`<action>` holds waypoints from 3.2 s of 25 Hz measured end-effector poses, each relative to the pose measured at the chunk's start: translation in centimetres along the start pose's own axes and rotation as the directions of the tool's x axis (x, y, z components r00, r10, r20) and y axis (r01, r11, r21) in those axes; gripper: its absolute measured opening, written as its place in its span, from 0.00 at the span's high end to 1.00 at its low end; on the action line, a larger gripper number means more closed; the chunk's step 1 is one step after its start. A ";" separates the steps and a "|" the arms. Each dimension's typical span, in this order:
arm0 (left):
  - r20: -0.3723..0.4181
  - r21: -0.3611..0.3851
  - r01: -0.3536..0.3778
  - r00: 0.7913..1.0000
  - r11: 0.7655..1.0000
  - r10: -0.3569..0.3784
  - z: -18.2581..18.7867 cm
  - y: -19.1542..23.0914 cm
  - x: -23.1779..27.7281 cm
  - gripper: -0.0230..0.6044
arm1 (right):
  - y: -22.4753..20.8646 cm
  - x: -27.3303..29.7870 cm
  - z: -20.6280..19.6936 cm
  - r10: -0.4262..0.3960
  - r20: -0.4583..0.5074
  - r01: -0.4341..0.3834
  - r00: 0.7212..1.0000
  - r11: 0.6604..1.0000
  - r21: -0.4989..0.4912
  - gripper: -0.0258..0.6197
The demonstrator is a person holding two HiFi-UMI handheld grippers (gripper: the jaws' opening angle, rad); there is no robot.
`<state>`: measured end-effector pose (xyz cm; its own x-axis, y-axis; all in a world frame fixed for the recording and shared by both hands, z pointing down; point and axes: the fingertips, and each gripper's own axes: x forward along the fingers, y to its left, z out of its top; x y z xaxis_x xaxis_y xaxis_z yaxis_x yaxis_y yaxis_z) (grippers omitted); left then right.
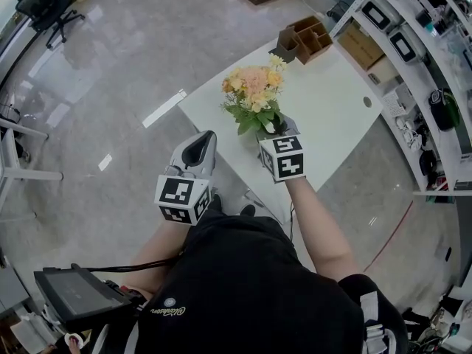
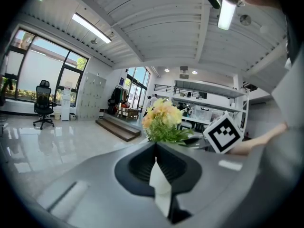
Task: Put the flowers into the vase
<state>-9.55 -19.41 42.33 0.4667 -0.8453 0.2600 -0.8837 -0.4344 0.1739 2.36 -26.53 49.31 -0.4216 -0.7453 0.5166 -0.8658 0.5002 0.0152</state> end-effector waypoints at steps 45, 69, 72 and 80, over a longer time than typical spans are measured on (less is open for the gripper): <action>0.004 0.050 0.060 0.998 0.997 -0.061 1.6 -3.2 1.4 0.95 | -0.5 -10.6 3.3 -0.098 0.327 0.038 0.940 0.982 0.186 0.96; -0.008 0.039 0.056 0.998 0.998 -0.056 1.2 -3.5 1.5 0.95 | 0.0 -10.4 2.2 -0.079 0.280 0.030 0.957 0.984 0.175 0.96; -0.006 0.042 0.056 0.998 0.998 -0.056 1.2 -3.5 1.6 0.95 | -0.1 -10.4 2.1 -0.078 0.281 0.029 0.957 0.984 0.174 0.96; -0.011 0.028 0.061 0.998 0.998 -0.061 1.0 -3.7 1.4 0.95 | 0.2 -10.7 2.1 -0.067 0.281 0.020 0.957 0.986 0.167 0.96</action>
<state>-5.66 -19.30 41.10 0.5197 -0.8138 0.2599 -0.8543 -0.4936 0.1627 6.12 -19.44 41.99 -0.4217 -0.8707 0.2532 -0.9067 0.4050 -0.1174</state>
